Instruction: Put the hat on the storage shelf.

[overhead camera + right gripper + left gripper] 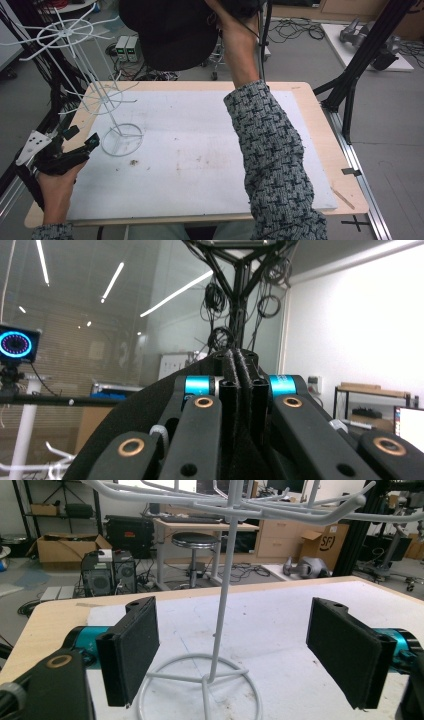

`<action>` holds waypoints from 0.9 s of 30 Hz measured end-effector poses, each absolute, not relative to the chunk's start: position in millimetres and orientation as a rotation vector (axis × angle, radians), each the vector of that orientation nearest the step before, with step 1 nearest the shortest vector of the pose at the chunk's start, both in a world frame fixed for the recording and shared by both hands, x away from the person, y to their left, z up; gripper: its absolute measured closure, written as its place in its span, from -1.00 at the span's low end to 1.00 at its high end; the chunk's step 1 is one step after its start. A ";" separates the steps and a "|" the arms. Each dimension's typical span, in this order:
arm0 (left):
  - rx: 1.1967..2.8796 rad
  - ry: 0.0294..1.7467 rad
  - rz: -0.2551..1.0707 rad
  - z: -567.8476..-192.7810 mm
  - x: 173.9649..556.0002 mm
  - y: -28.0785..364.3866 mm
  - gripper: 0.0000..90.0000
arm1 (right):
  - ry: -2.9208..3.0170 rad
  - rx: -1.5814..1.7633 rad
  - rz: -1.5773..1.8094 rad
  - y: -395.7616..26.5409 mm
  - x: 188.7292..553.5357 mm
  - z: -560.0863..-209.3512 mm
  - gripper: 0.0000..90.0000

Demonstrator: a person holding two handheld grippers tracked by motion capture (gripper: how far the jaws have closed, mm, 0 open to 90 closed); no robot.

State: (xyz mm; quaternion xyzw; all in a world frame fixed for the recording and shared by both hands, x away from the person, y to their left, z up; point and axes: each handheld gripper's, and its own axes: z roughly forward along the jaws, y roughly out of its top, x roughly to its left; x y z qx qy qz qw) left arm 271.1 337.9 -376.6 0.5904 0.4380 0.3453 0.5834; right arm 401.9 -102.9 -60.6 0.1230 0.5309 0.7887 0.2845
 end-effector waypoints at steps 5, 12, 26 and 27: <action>1.377 1.022 0.807 -376.4 271.0 338.1 -0.53 | 1.384 0.307 2.181 -102.3 393.1 -45.4 0.96; 1.383 1.020 0.806 -376.2 271.1 337.2 -0.53 | 1.385 0.276 2.253 -96.5 387.7 -40.8 0.96; 1.384 1.022 0.805 -377.1 271.5 336.4 -0.53 | 1.491 0.239 2.426 -72.7 394.5 -57.7 0.94; 1.383 1.021 0.805 -377.0 271.5 336.6 -0.53 | 1.505 0.241 2.430 -70.1 397.1 -61.9 0.94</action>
